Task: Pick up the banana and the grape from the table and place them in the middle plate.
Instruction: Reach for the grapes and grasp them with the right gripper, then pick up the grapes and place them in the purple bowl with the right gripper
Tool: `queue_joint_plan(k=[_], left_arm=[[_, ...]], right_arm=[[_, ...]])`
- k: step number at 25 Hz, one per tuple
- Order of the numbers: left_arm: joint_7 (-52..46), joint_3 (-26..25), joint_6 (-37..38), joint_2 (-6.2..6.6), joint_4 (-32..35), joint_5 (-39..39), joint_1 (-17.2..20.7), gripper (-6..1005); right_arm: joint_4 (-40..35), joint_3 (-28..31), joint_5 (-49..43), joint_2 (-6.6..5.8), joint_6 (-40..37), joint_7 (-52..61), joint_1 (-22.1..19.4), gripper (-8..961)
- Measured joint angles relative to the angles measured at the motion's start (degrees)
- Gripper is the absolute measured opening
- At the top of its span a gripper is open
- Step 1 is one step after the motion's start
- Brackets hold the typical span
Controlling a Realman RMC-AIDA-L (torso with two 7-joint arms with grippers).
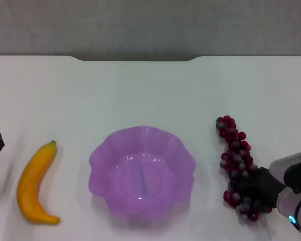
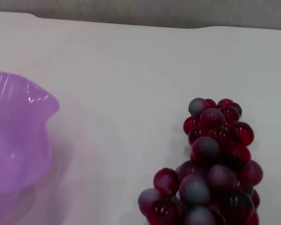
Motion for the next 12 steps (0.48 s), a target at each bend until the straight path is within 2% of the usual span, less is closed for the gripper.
queue_joint_plan(k=[12], left_arm=[[0.0,0.0,-0.1,0.00,-0.1,0.0,0.0,851]], right_arm=[[-2.0,1.8,0.1,0.02,3.4,-4.1,-0.2,535]])
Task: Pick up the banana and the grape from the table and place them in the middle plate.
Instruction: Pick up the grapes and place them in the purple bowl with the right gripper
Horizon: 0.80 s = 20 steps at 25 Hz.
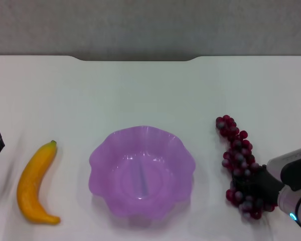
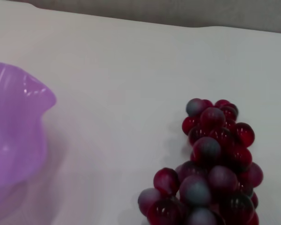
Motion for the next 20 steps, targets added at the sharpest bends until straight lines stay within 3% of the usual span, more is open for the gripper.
queue_joint_plan(k=[20], left_arm=[[0.0,0.0,0.0,0.00,-0.1,0.0,0.0,851]], right_arm=[[-1.0,8.9,0.0,0.09,6.3,-11.3,0.4,530]])
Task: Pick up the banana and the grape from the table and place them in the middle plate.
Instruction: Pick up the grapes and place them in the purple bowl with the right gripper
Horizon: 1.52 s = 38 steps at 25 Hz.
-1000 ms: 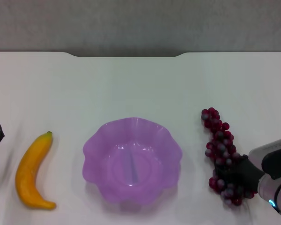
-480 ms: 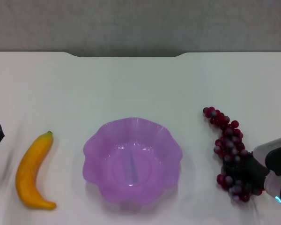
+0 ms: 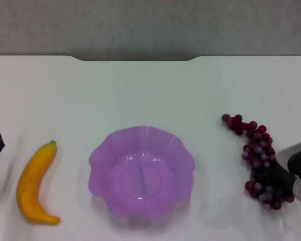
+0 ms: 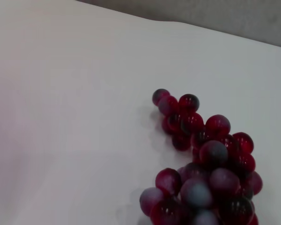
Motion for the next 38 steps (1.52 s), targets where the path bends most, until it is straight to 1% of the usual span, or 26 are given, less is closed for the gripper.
queue_joint_plan(k=[8,17,27,33,38], left_arm=[[0.0,0.0,0.0,0.00,-0.1,0.1,0.0,850],[0.0,0.0,0.0,0.00,-0.1,0.2,0.0,850],[0.0,0.0,0.0,0.08,-0.1,0.2,0.1,850],[0.0,0.0,0.0,0.09,-0.1,0.2,0.1,850],[0.0,0.0,-0.1,0.09,-0.1,0.2,0.1,850]], right_arm=[[-1.4,3.1,-0.2,0.05,1.7,-4.2,0.0,527],[-4.6,10.3,-0.2,-0.05,1.5,-11.0,-0.5,525],[-7.9,15.8,-0.1,-0.17,1.8,-16.1,-0.4,522],[-12.7,18.4,-0.1,-0.17,2.2,-19.6,-0.4,518],[-19.7,18.0,-0.1,-0.17,5.1,-21.9,-0.2,515]])
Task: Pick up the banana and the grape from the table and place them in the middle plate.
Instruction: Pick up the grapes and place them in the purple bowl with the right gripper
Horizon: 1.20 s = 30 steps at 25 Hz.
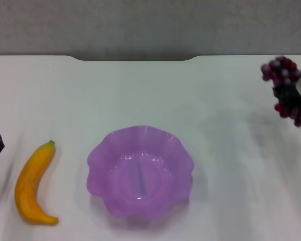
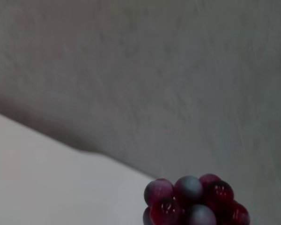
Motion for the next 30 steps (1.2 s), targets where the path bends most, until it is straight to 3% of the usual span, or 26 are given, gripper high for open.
queue_joint_plan(k=[10,20,30], left_arm=[[0.0,0.1,0.0,-0.08,0.0,0.0,-0.3,850],[0.0,0.1,0.0,-0.09,0.0,0.0,-0.6,849],[0.0,0.1,0.0,-0.16,0.0,1.3,-1.2,849]], right_arm=[[-12.2,-9.6,0.6,0.11,5.8,-0.7,2.8,511],[-13.4,-21.4,4.5,0.29,6.3,-0.5,6.5,508],[-13.1,-28.8,5.1,0.43,6.3,3.3,6.9,506]])
